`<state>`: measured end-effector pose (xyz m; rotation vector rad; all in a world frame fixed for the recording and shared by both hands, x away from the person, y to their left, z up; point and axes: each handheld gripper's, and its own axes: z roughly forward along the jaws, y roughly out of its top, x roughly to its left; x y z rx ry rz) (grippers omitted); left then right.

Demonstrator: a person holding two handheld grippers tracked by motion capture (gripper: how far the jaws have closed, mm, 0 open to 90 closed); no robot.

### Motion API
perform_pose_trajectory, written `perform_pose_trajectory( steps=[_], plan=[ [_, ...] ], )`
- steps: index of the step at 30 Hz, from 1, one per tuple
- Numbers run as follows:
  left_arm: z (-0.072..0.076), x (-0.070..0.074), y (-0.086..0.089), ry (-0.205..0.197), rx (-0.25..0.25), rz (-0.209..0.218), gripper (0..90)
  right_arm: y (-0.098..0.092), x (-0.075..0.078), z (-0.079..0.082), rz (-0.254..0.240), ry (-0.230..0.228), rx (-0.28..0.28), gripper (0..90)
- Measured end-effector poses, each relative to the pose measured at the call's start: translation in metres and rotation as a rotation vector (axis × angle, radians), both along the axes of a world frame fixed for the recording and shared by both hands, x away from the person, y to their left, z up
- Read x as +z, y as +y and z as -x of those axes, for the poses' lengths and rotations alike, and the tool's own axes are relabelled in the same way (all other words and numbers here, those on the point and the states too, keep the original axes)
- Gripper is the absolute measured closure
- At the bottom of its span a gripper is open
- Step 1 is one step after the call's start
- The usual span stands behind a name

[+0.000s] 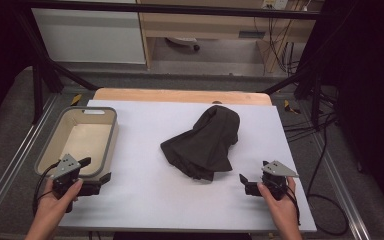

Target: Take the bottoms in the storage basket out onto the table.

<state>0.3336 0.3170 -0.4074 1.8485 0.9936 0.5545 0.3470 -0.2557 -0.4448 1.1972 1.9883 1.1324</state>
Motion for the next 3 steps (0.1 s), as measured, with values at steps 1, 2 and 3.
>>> perform_pose_trajectory(
  steps=[1,2,3],
  plan=[
    [0.001,0.003,-0.001,-0.007,0.005,0.005,5.8,0.000,-0.001,-0.001,0.005,0.002,-0.004,1.9],
    [0.002,0.006,-0.003,-0.014,0.005,0.011,5.9,0.000,-0.002,-0.001,0.008,0.009,-0.011,1.8],
    [0.002,0.013,-0.007,-0.031,-0.002,0.022,6.2,0.000,-0.003,-0.002,0.012,0.021,-0.019,1.9]
  ],
)
